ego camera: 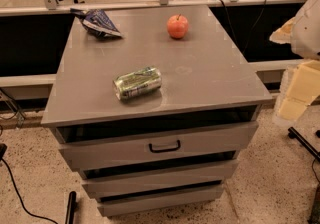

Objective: Place green can upright

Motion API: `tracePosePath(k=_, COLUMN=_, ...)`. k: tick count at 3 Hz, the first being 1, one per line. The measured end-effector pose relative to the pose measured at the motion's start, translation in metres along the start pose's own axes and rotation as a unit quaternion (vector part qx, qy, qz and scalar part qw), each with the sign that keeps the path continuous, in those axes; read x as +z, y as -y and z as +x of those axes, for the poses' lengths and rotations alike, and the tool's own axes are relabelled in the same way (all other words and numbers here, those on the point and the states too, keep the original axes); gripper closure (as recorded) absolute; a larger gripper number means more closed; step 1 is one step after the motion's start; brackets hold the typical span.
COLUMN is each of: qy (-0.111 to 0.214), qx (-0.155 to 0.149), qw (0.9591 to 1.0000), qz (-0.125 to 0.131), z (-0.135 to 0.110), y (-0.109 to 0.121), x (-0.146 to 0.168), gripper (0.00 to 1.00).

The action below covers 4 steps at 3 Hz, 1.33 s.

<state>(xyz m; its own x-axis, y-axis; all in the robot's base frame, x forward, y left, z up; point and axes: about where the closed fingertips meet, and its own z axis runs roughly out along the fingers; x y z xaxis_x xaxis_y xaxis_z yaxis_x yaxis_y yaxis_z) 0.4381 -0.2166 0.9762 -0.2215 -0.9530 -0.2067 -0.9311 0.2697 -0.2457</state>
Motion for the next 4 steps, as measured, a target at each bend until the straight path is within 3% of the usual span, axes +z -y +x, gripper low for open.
tracePosePath(k=2, qy=0.006, qx=-0.012, qw=0.9999, qz=0.006, z=-0.009, y=0.007, x=0.0, gripper=0.0)
tracePosePath(k=3, qy=0.01, qx=-0.059, qw=0.998, qz=0.018, z=-0.04, y=0.03, x=0.003, gripper=0.0)
tracePosePath(k=4, qy=0.018, qx=-0.13, qw=0.9908, qz=0.031, z=-0.094, y=0.054, x=0.012, gripper=0.0)
